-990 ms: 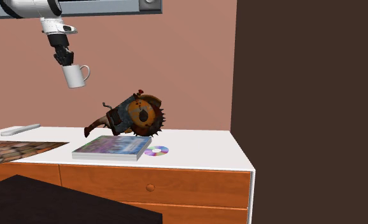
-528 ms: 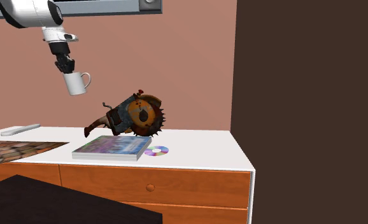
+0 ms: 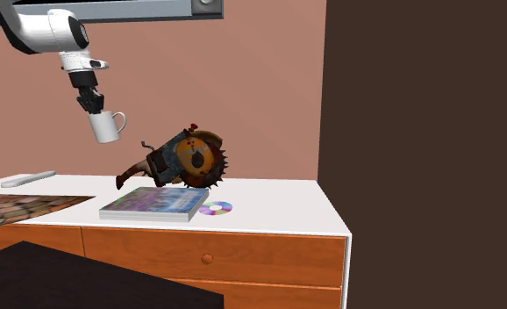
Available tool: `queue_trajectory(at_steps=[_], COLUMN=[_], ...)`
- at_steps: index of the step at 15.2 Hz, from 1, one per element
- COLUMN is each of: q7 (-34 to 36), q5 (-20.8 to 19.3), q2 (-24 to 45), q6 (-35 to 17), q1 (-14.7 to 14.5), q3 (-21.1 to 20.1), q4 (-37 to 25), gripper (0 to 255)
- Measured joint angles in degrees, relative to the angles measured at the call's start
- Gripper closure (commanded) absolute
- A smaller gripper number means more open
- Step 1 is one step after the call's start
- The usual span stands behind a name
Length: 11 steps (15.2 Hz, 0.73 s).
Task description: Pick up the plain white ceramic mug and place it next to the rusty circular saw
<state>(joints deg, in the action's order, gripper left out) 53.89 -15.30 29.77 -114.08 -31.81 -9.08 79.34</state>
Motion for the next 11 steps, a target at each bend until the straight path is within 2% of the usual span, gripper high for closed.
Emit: queue_trajectory(at_steps=[11], q7=[1.5], q5=[-1.0], q2=[2.2], q6=[-6.9], q1=[0.1], q3=[0.5], q4=[4.9], gripper=[255])
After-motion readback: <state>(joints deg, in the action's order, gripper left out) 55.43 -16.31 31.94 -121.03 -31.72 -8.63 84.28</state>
